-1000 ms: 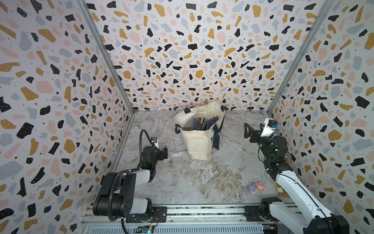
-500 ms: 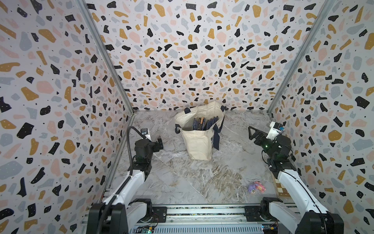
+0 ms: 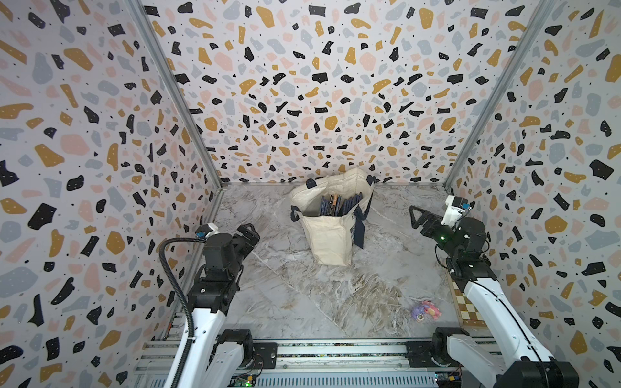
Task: Take out the books from the canvas bag
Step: Adjust the canvas bag at the center of the board.
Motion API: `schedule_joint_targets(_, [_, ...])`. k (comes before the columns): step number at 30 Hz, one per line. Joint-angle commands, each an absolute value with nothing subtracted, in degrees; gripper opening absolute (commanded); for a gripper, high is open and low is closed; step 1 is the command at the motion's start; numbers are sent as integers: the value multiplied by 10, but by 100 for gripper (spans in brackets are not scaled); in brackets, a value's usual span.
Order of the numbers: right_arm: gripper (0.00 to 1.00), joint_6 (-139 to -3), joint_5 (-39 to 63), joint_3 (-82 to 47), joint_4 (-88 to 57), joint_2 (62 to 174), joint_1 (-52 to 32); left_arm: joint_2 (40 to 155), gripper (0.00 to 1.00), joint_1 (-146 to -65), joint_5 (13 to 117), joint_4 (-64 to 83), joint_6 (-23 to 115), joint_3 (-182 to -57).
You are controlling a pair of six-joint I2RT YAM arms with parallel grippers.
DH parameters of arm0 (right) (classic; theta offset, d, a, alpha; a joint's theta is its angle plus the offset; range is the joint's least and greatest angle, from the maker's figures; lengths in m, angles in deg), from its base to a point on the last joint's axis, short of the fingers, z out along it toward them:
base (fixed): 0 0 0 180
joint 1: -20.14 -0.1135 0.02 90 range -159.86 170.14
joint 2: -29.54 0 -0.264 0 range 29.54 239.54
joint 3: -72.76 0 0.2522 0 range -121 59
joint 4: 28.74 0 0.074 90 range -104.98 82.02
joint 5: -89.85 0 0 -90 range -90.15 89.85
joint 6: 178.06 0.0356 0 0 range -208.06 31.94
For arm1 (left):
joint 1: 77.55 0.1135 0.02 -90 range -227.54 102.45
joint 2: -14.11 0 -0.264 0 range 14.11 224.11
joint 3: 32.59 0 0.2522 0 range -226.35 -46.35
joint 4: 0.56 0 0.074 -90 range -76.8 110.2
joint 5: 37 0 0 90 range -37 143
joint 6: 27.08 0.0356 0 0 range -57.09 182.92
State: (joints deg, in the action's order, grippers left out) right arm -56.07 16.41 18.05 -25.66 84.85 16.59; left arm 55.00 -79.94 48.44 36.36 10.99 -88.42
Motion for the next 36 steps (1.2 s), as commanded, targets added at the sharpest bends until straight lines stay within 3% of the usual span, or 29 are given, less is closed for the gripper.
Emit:
schedule_joint_targets(1, [99, -611, 109, 152, -199, 844, 122, 542, 99, -825, 486, 478, 64, -918])
schedule_joint_targets(13, [99, -637, 83, 154, -158, 847, 79, 666, 99, -1059, 286, 605, -5, -1059])
schedule_joint_targets(28, [99, -644, 70, 163, -160, 839, 59, 957, 99, -1211, 265, 659, -84, -1320])
schedule_joint_targets(36, [99, -651, 55, 165, -158, 821, 46, 1108, 99, -1215, 264, 780, -199, -1480])
